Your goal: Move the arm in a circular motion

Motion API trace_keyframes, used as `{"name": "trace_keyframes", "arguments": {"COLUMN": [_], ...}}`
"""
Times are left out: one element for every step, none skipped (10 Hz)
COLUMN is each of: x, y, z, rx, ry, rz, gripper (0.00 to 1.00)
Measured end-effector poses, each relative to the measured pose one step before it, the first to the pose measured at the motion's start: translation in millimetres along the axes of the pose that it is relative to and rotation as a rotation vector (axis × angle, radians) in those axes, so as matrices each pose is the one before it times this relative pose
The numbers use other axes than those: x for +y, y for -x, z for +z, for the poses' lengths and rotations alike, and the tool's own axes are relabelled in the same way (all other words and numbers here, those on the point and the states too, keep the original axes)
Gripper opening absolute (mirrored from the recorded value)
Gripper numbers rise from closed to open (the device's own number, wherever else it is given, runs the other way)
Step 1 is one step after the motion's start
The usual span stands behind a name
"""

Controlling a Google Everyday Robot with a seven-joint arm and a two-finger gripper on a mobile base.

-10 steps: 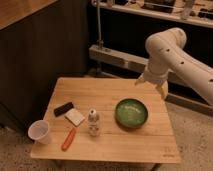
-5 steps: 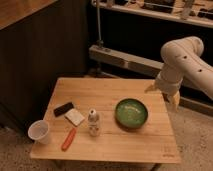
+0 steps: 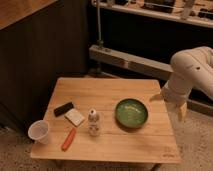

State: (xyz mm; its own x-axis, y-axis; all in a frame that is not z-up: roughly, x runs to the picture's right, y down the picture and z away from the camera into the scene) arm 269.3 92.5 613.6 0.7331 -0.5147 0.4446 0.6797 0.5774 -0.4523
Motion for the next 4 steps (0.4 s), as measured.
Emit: {"name": "trace_keyframes", "arguments": {"x": [5.58, 8.86, 11.27, 12.51], "y": [7.19, 14.05, 17.17, 23.96], "z": [-1.44, -2.77, -2.78, -4.82], "rx": [-0.00414, -0.00297, -0.00231, -0.00175], "ry": [-0.00524, -0.00558, -0.00375, -0.00265], "rz": [-0.00526, -0.01243, -0.01271, -0.01861], "gripper": [0.80, 0.80, 0.80, 0.80]}}
